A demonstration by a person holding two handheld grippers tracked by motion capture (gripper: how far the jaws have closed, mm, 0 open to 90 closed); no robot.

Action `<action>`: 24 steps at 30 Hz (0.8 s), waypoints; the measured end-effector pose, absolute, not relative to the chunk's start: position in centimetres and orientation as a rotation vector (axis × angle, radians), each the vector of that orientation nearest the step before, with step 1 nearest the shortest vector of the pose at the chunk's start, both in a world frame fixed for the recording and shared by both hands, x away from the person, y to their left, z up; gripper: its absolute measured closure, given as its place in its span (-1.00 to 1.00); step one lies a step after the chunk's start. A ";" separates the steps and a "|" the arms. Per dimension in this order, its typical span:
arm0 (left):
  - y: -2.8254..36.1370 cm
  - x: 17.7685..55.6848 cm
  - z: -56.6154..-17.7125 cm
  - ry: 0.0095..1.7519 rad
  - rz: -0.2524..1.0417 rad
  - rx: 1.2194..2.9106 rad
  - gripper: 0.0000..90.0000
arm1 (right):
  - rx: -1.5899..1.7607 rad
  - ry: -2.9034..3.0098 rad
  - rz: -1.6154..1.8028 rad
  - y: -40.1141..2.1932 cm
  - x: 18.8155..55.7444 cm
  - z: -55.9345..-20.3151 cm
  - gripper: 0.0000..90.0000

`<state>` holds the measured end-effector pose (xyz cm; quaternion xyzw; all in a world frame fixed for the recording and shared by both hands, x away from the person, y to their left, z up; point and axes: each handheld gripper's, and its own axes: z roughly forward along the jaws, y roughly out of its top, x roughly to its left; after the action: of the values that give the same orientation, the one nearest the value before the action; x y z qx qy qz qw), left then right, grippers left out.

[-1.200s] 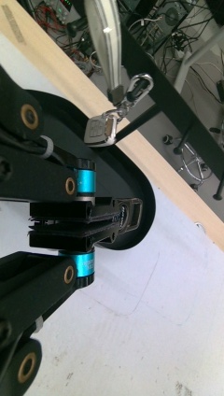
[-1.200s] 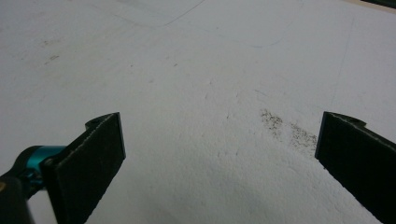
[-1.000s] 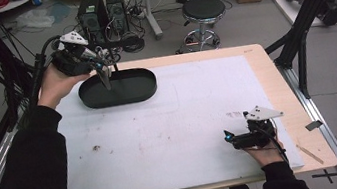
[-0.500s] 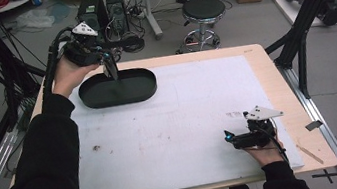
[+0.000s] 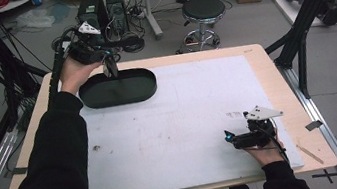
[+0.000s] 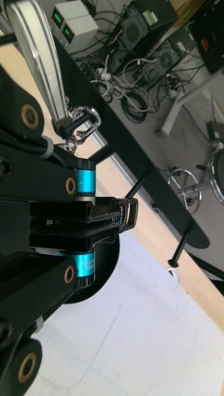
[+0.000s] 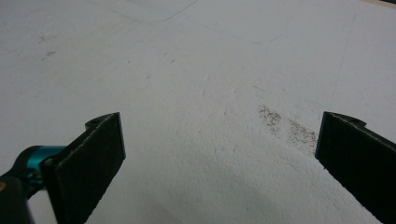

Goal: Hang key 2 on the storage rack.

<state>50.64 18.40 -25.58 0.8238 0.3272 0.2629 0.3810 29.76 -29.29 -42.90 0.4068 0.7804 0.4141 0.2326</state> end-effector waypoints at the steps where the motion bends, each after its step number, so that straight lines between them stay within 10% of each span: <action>1: 18.4 50.7 -25.7 0.845 0.672 2.106 0.92 | 1.124 2.149 1.134 -29.3 29.7 -42.9 -0.98; 24: 17.5 52.7 -28.9 0.960 0.730 2.139 0.91 | 1.107 2.134 1.146 -29.3 29.9 -42.9 -0.98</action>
<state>52.70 17.49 -28.95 0.8204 0.3682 0.2799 0.3362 29.87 -29.30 -42.85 0.4038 0.7785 0.4181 0.2368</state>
